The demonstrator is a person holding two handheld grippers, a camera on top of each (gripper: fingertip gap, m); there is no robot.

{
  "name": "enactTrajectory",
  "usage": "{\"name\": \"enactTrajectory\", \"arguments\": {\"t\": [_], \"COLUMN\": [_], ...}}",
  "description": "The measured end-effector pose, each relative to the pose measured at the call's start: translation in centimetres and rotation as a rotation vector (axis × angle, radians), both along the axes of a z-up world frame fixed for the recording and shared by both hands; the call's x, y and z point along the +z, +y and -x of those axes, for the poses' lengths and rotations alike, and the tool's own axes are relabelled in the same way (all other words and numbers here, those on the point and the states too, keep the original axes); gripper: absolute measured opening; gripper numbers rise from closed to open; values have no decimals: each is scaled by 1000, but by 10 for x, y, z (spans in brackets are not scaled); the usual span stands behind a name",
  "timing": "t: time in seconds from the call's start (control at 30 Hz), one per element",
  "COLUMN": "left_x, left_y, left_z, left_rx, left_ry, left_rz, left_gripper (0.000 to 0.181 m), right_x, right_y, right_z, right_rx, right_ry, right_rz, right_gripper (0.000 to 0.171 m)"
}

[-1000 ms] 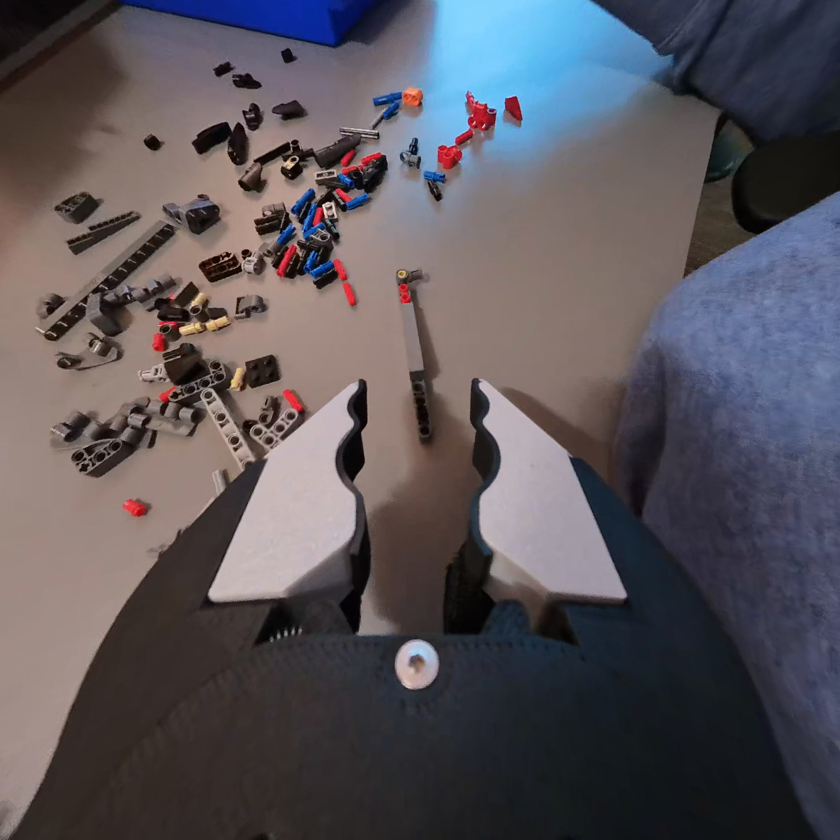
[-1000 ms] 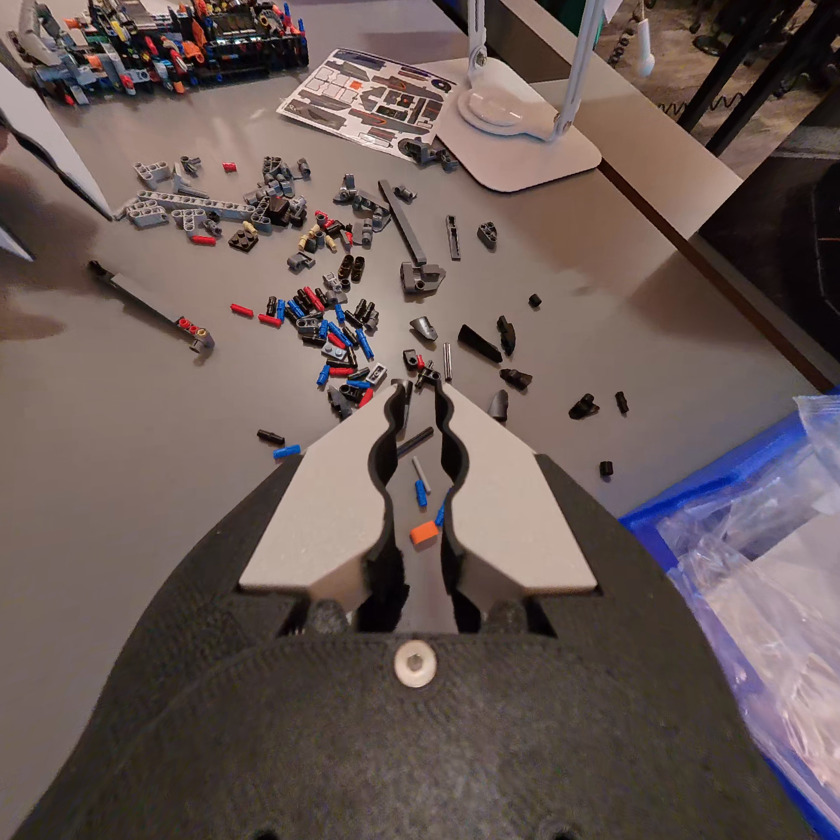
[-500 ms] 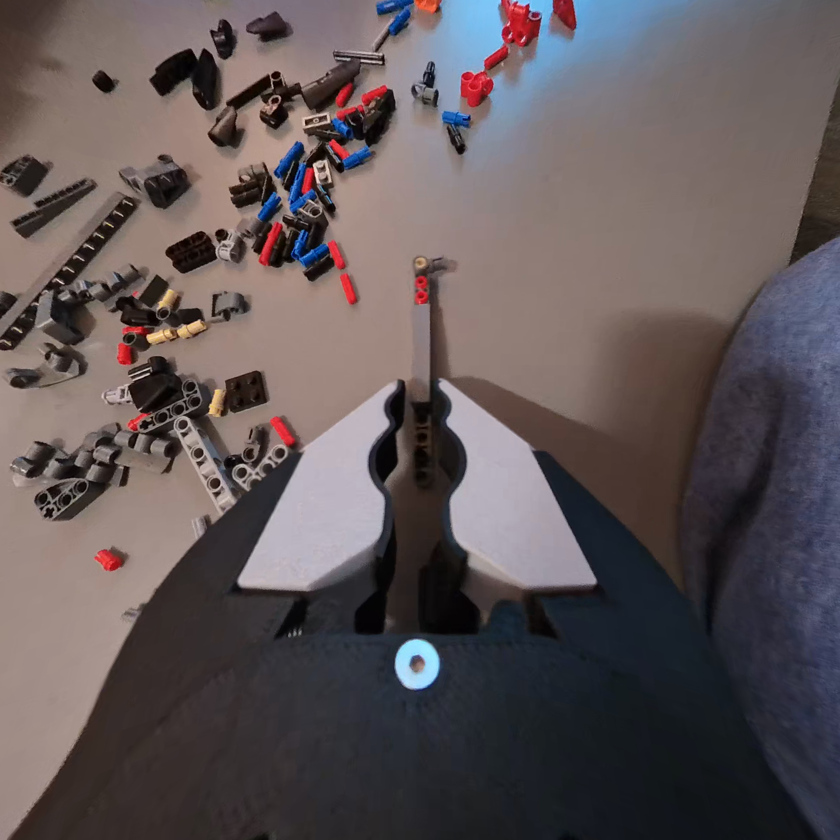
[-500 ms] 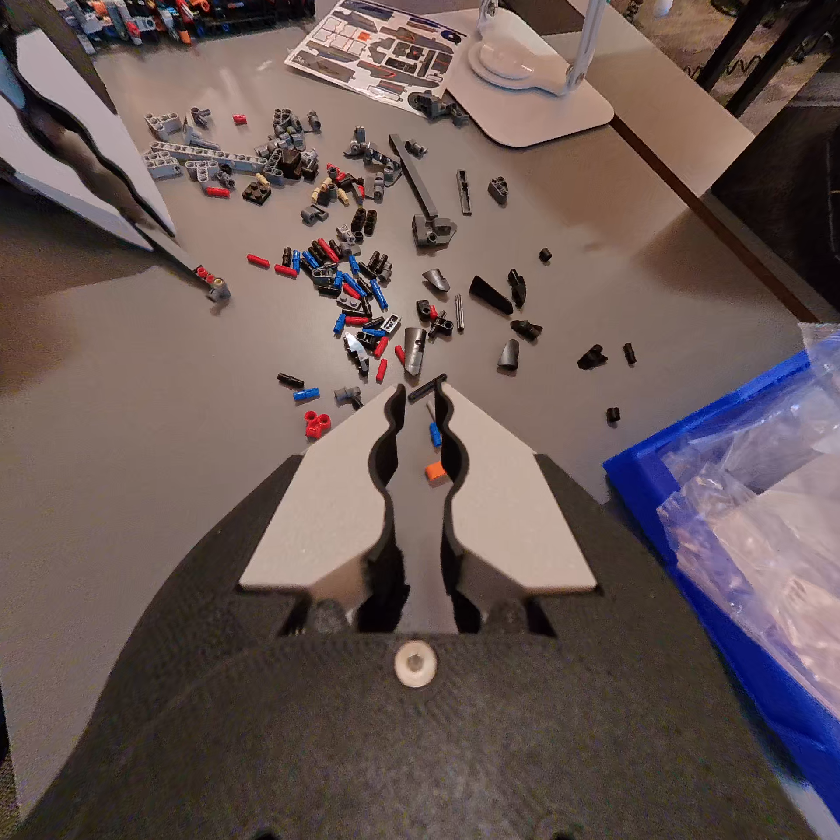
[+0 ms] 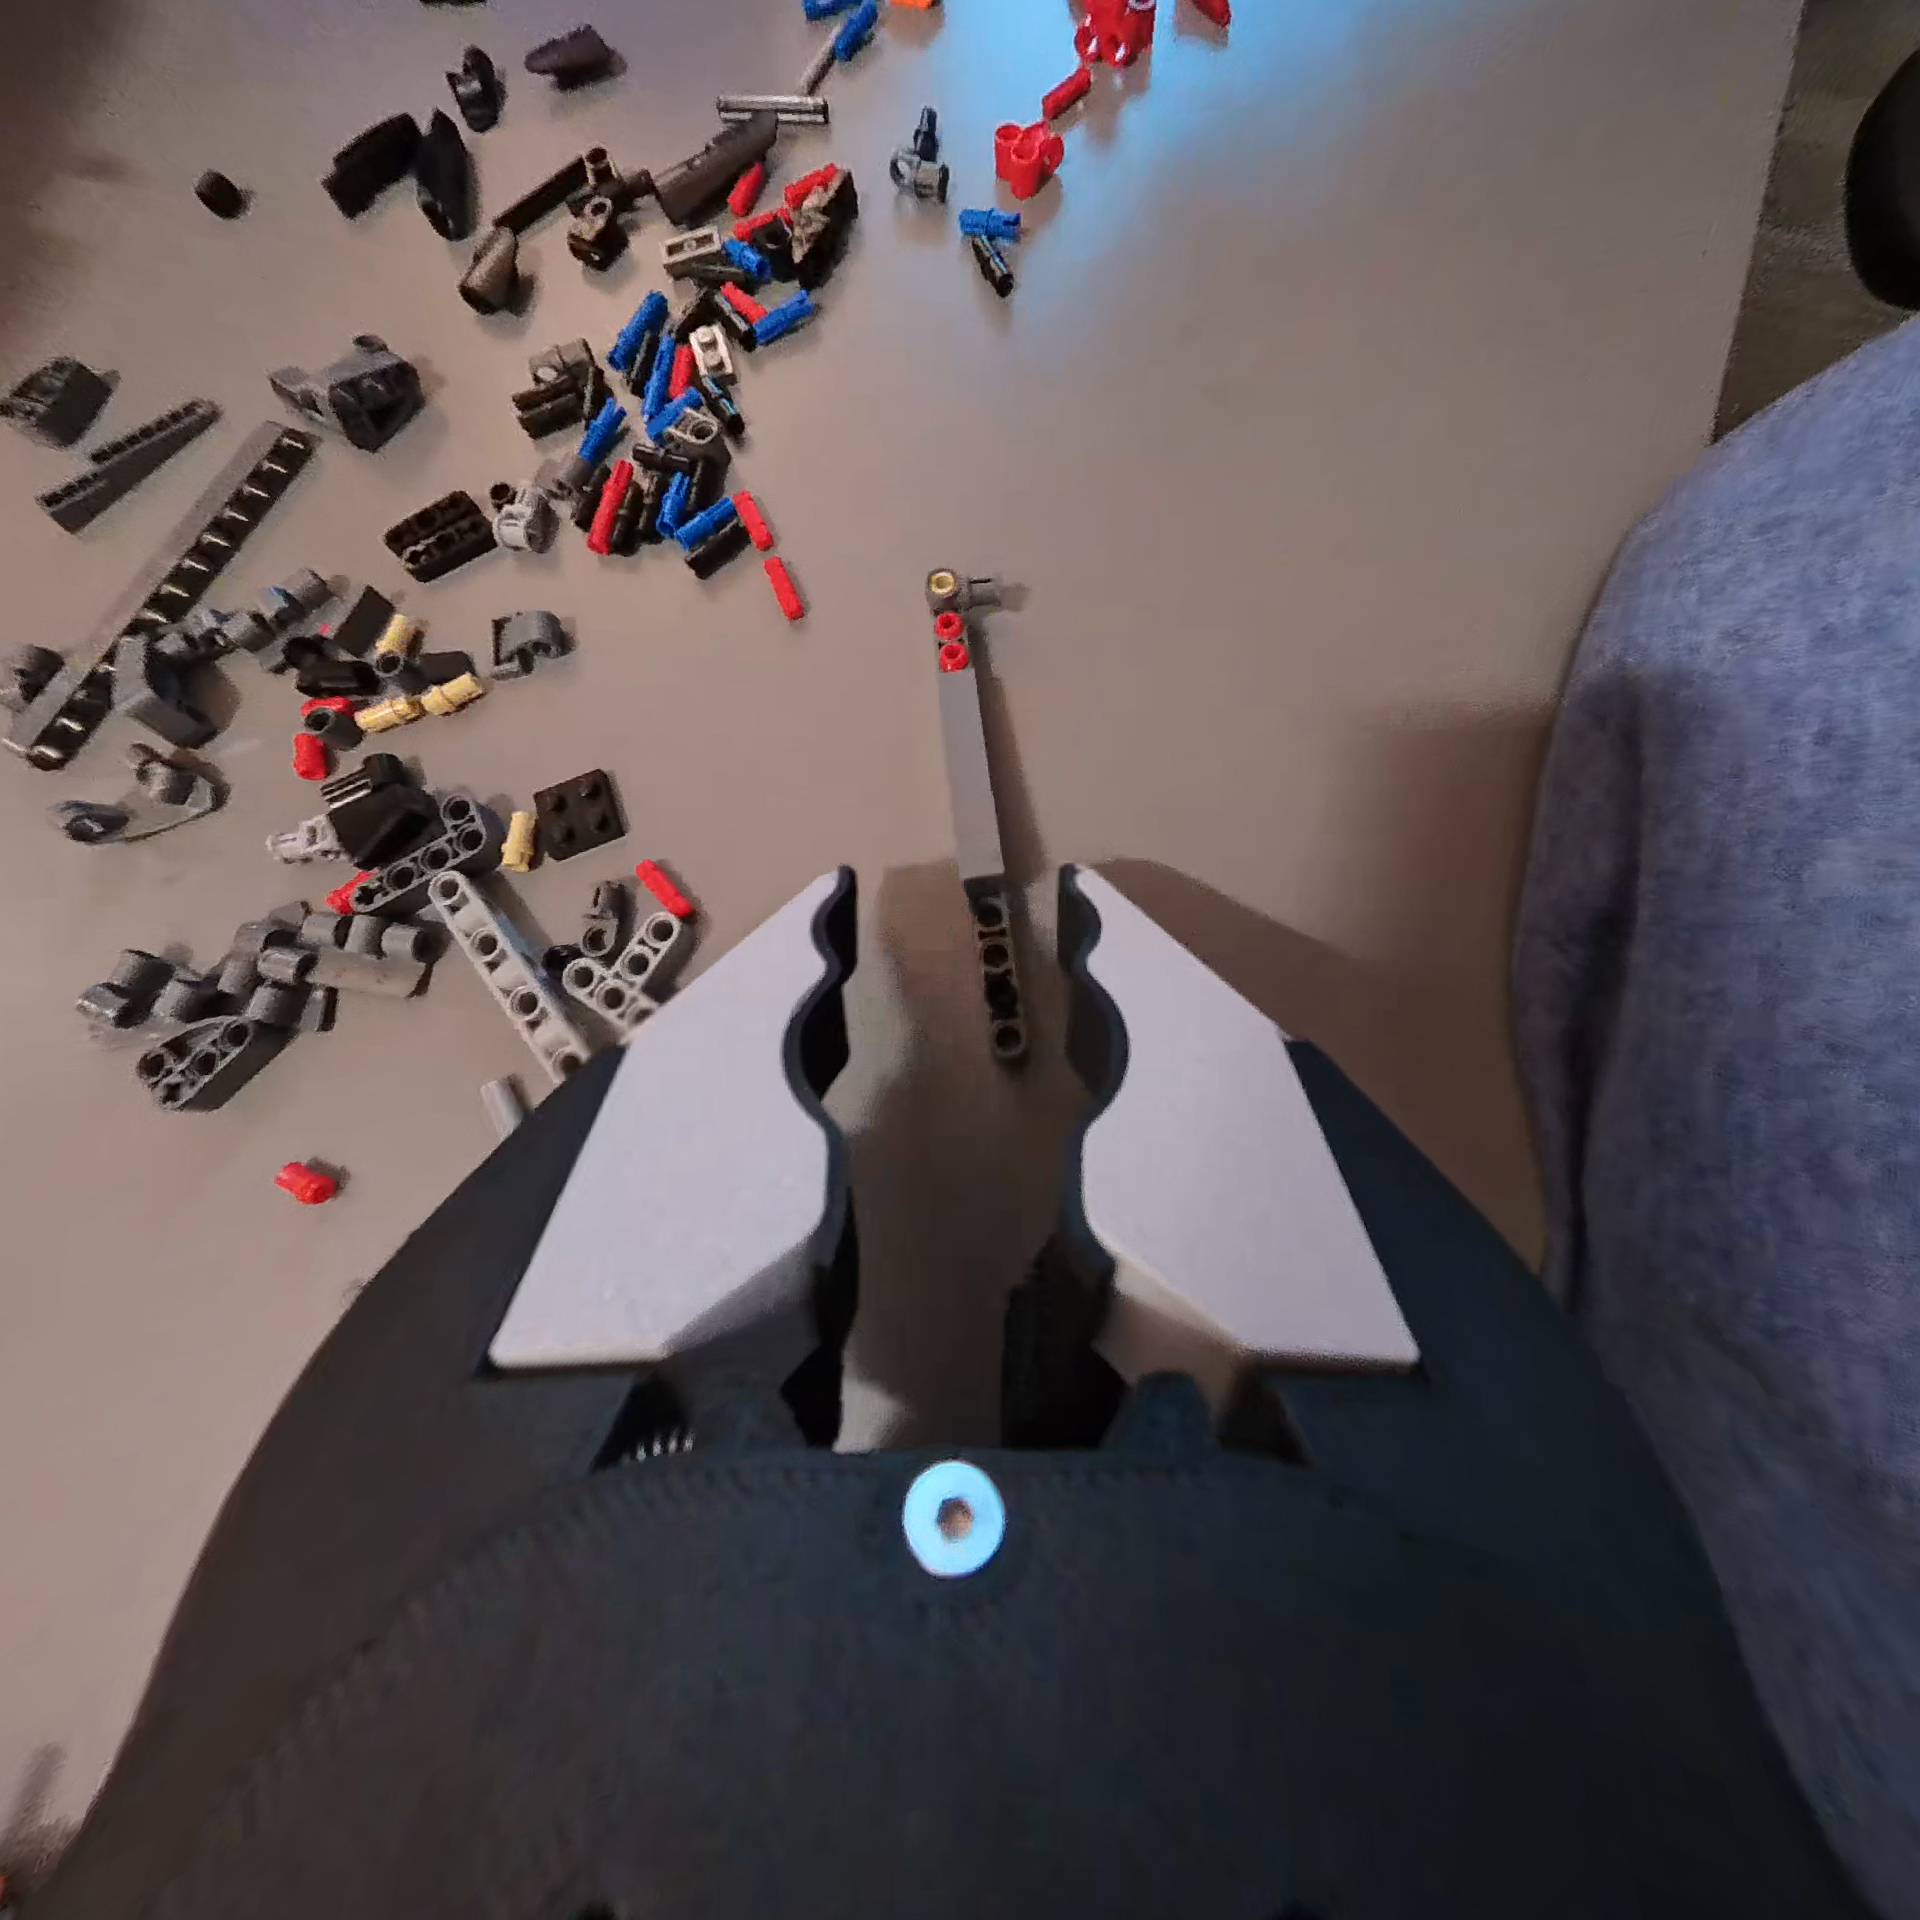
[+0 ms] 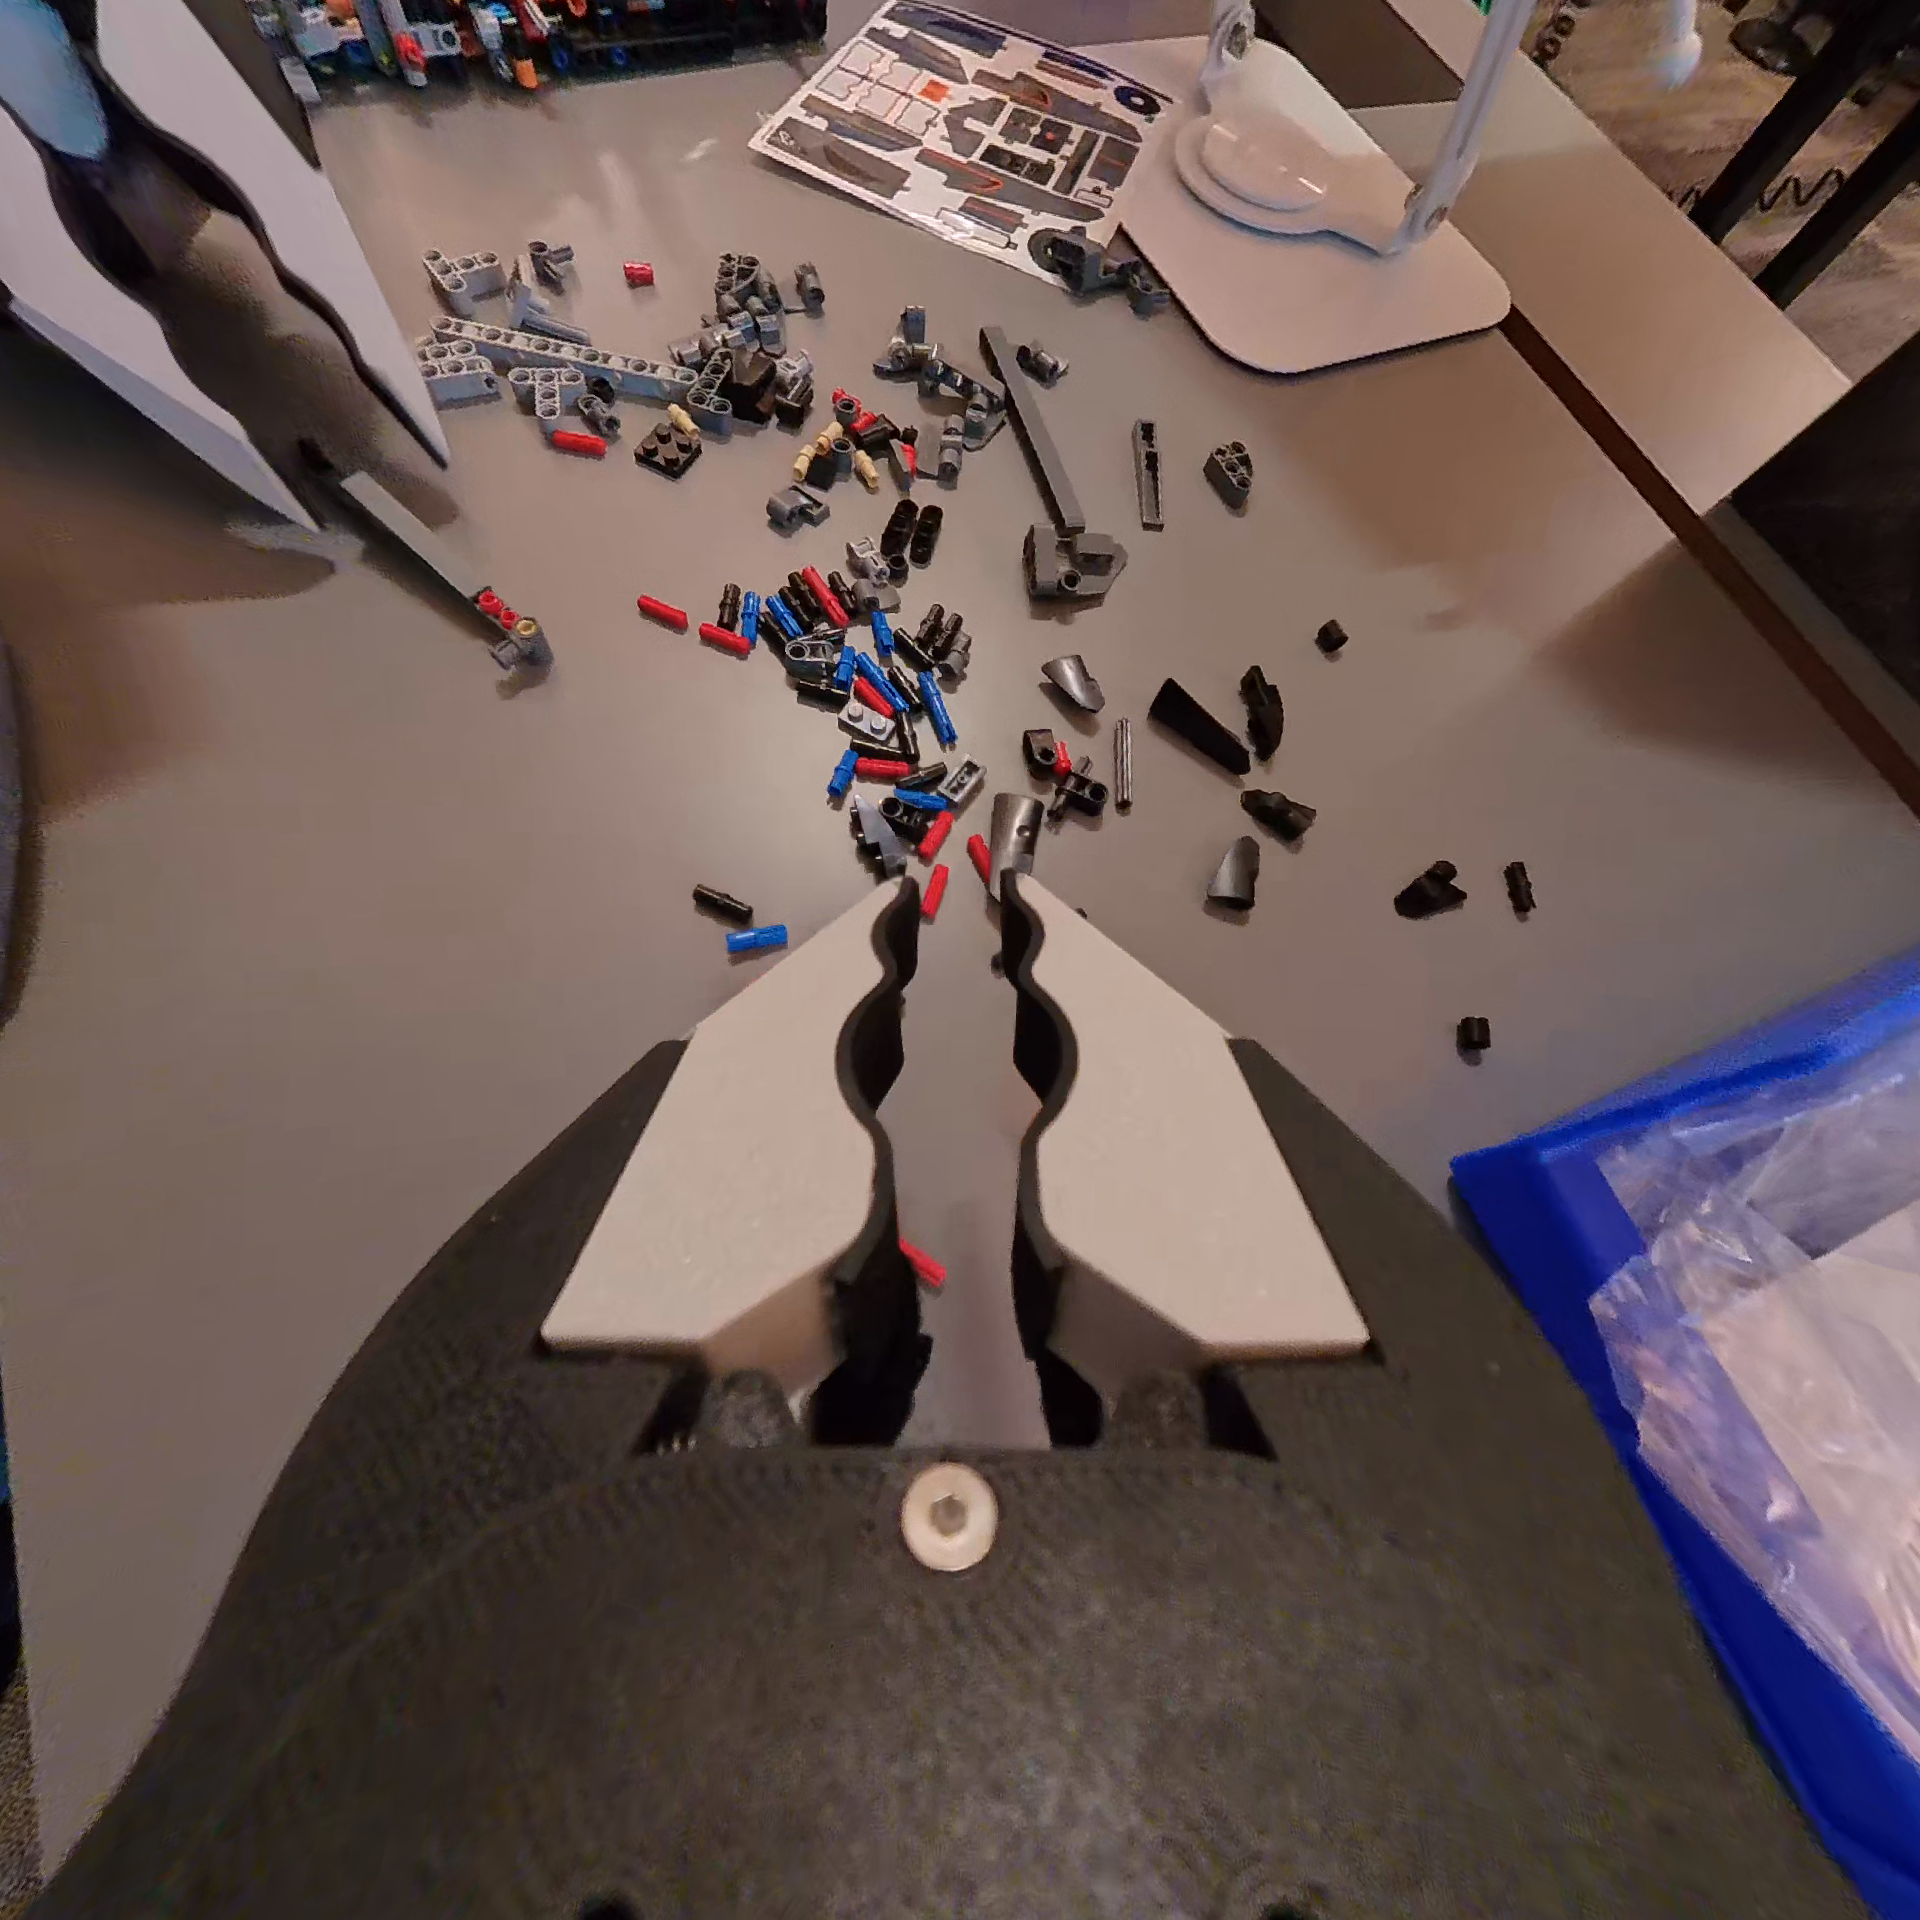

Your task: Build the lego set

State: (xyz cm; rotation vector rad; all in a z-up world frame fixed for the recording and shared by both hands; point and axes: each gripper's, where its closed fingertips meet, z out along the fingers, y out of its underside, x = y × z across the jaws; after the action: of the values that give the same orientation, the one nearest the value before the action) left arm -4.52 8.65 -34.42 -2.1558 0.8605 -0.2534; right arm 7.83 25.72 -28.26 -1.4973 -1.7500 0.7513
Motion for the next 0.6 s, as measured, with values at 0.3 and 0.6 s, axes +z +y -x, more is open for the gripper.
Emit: {"name": "enactTrajectory", "arguments": {"t": [0.3, 0.6], "left_x": [15, 10], "left_y": [-5, -20], "left_z": [35, 73], "left_rx": [106, 232], "left_ry": [-24, 5], "left_rz": [-56, -55], "left_gripper": [38, 41], "right_x": [11, 15], "right_y": [-6, -12], "right_z": [29, 71], "right_rx": [48, 116], "right_ry": [-27, -64], "right_rz": [-60, -97], "right_gripper": [16, 19]}}
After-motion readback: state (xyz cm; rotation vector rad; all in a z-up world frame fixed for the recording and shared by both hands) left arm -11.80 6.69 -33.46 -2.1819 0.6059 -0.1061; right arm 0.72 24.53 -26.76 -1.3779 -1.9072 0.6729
